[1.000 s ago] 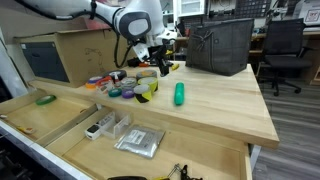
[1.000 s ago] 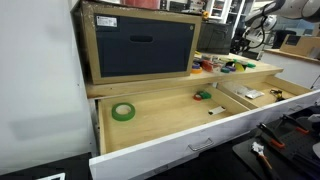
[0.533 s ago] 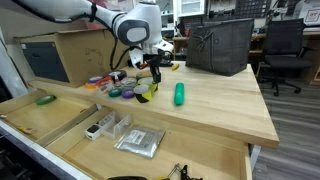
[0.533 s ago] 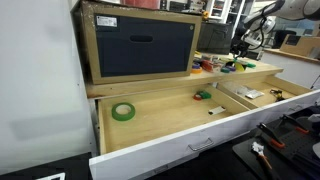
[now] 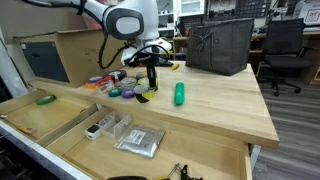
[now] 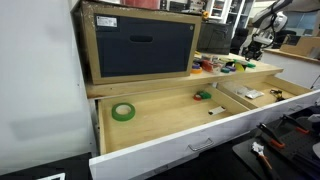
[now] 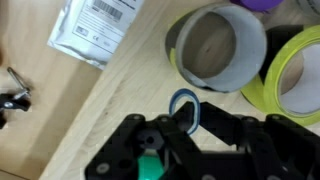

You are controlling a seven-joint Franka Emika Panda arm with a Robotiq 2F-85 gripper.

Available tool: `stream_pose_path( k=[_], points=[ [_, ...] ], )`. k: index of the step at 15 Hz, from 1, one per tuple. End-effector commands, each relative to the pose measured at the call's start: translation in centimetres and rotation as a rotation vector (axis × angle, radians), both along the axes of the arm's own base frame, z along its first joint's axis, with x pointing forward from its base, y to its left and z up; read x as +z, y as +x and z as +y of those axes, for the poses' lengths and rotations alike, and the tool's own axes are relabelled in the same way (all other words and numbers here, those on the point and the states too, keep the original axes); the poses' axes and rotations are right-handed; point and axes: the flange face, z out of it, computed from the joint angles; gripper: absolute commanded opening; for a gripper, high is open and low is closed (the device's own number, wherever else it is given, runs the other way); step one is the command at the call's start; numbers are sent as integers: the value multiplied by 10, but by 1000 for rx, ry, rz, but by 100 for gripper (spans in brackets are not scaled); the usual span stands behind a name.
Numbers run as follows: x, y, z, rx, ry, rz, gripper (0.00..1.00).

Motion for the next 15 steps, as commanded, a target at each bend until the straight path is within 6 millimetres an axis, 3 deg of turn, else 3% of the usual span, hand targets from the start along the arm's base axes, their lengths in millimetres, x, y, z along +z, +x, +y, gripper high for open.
stream_pose_path(
  k=[1,7,15],
  points=[
    [-4,-30,3,-70,-16,81,4],
    [-11,-49,-28,-146,-86,135,4],
    [-1,-45,-44,-168,-144,103,4]
  ],
)
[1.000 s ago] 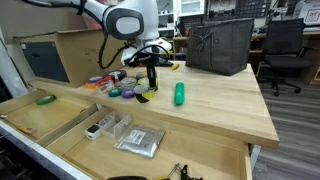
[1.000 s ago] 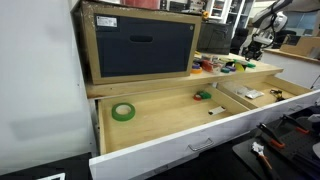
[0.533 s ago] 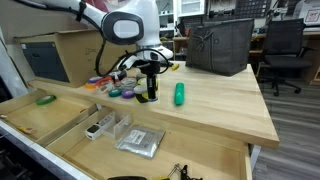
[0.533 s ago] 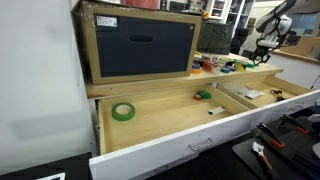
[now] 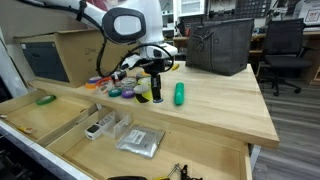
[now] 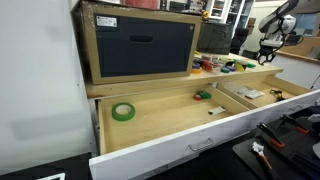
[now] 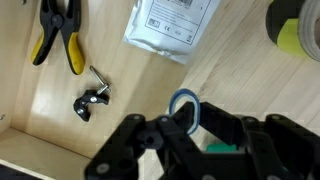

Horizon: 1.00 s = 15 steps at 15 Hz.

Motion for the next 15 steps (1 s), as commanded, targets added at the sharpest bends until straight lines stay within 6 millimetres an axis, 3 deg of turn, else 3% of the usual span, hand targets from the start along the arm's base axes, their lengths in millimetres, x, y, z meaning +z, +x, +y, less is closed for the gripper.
stream_pose_path(
  k=[1,15],
  points=[
    [11,9,1,-21,-38,-29,4],
    [27,44,-3,0,-91,-169,4]
  ],
)
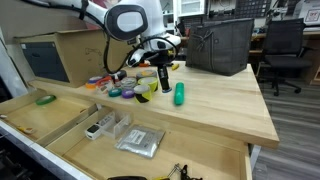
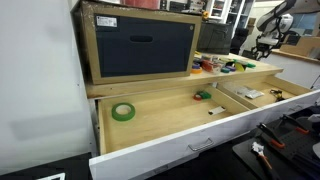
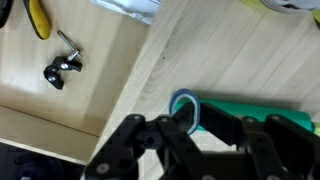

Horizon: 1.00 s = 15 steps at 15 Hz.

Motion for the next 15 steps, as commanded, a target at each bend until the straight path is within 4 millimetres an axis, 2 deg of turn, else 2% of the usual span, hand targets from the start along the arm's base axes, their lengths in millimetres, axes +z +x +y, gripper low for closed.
stream_pose_path(
  k=[1,6,10,11,12,13,15],
  points=[
    [6,18,2,0,-4,-55,4],
    [6,37,14,26,38,-99,4],
    [0,45,20,22,85,-131,4],
    [0,45,19,18,97,-131,13],
    [-1,44,19,14,104,-132,40],
    [-1,43,19,17,106,-133,42],
    [-3,40,18,16,112,-134,55]
  ],
)
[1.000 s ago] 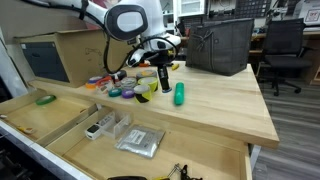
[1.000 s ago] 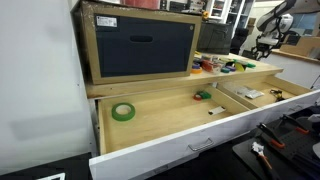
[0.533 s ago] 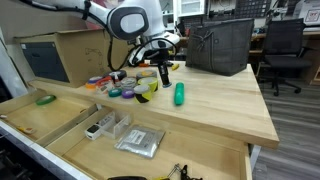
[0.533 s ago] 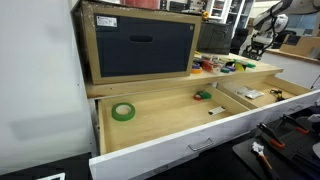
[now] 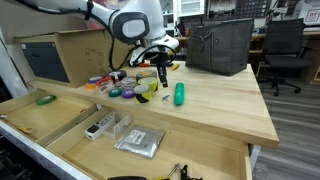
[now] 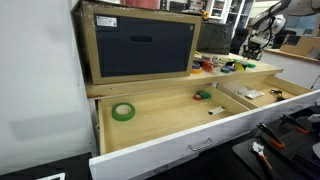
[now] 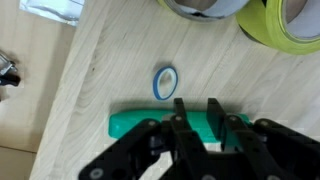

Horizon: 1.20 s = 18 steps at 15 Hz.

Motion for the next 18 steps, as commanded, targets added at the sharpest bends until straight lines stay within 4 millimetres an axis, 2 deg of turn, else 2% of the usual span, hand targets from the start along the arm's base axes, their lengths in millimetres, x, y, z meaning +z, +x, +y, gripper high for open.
stream_pose_path(
  k=[1,6,9,12,18],
  points=[
    [3,-2,-3,9,26,-20,63],
    [15,-21,-1,23,28,5,99],
    [28,-37,1,53,39,3,100],
    [55,-57,11,104,67,9,100],
    [123,-97,52,281,158,98,100]
  ],
)
